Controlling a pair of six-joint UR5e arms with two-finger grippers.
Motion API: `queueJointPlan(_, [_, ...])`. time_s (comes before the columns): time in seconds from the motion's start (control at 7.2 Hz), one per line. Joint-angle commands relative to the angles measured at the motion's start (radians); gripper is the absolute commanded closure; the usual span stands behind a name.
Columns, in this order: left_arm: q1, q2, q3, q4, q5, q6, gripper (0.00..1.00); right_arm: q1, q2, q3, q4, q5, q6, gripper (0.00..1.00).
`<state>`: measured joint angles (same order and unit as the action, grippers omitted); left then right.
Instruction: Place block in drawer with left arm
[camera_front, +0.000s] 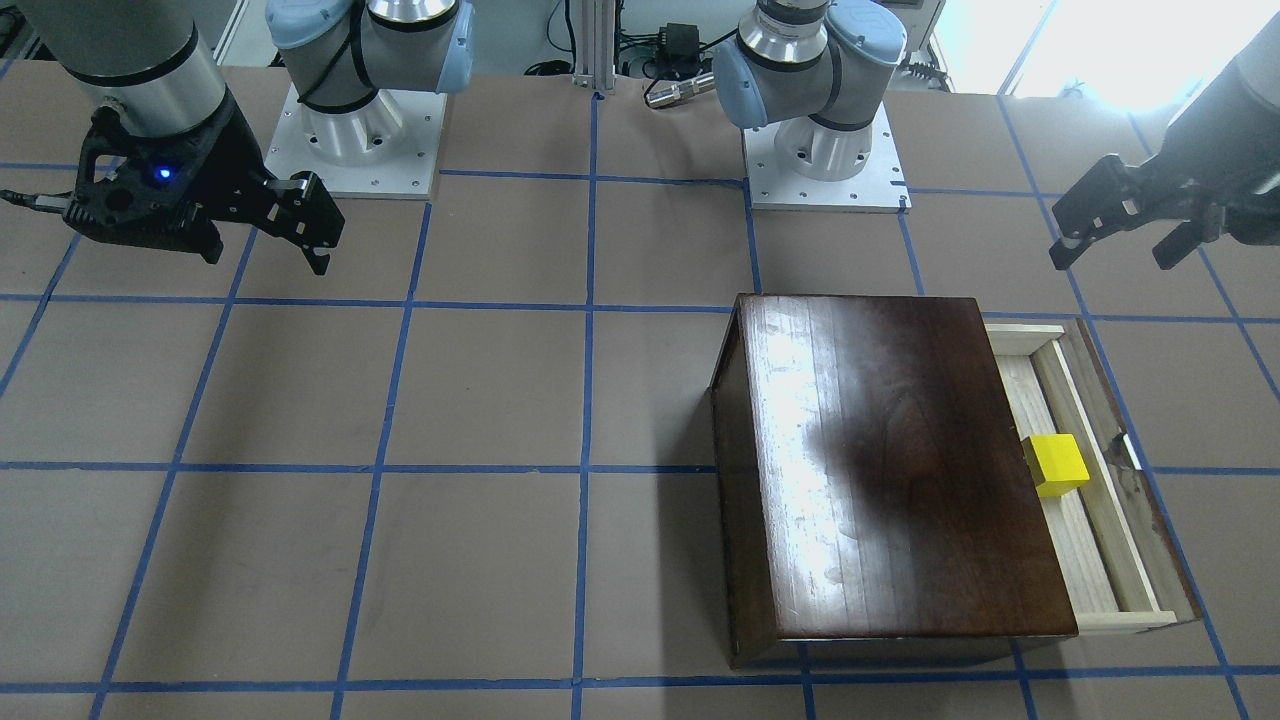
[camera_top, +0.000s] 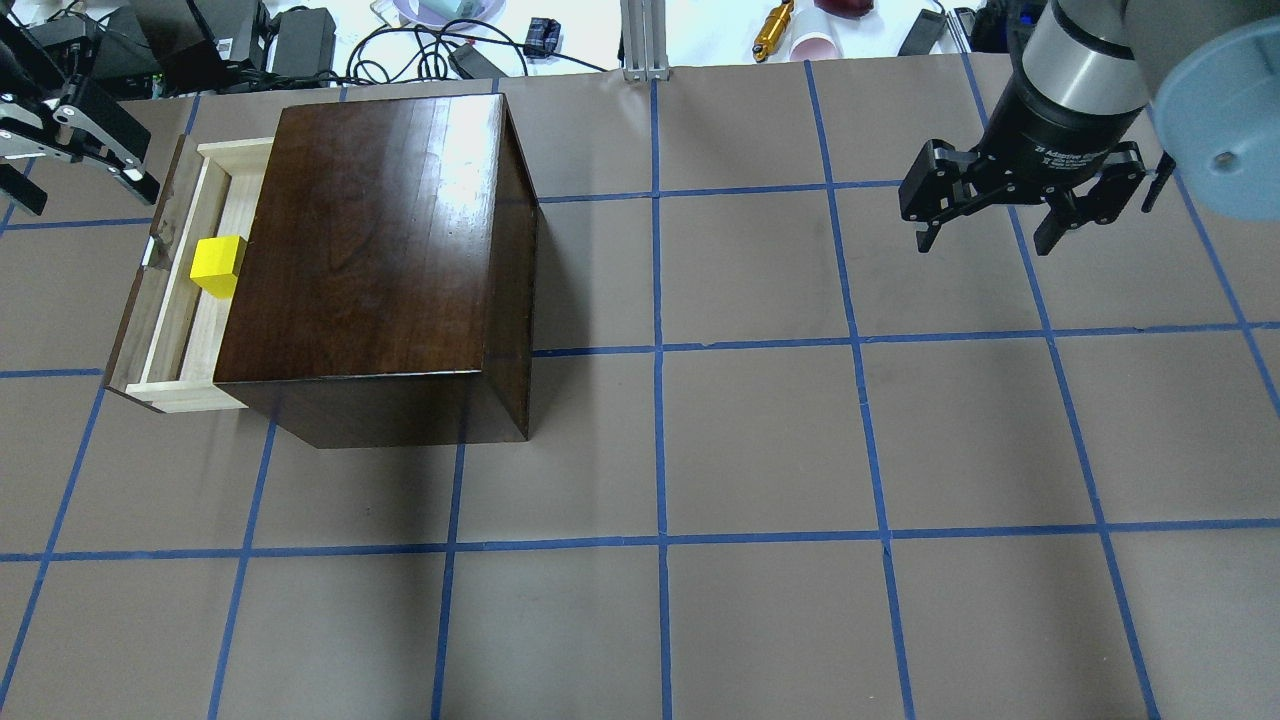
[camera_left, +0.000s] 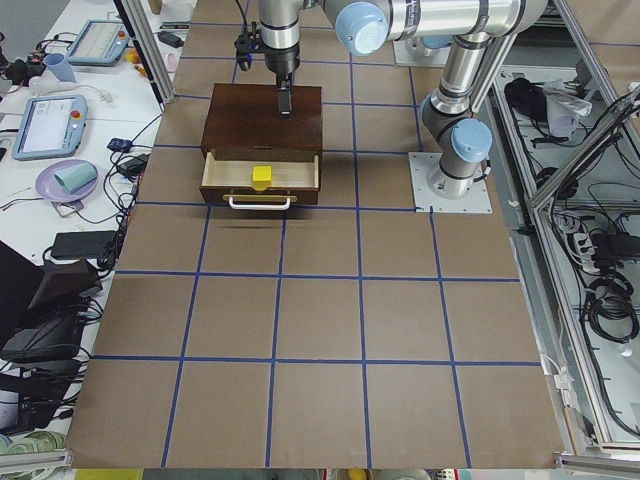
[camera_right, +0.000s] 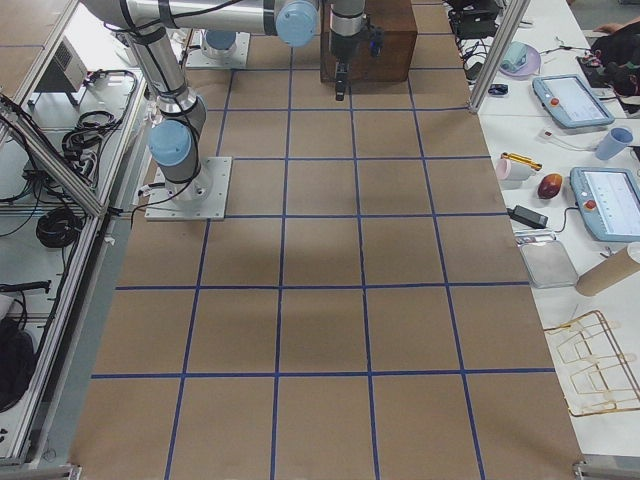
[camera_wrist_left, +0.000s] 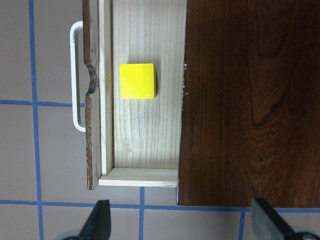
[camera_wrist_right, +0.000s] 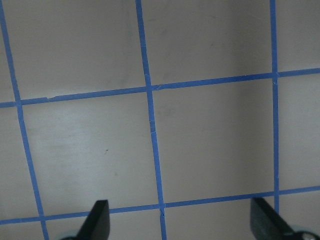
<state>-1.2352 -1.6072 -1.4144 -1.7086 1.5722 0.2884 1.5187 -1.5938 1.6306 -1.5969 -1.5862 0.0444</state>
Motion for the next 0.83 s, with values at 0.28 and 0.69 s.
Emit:
queueJointPlan(0.28, [-0.235, -0.028, -0.029, 0.098, 0.009, -0.322, 0.00, 0.000, 0.000, 0.000, 0.000, 0.000, 0.000, 0.00])
queueJointPlan(0.69, [-0.291, -0.046, -0.028, 0.136, 0.008, -0.350, 0.00, 0.000, 0.000, 0.000, 0.000, 0.000, 0.000, 0.00])
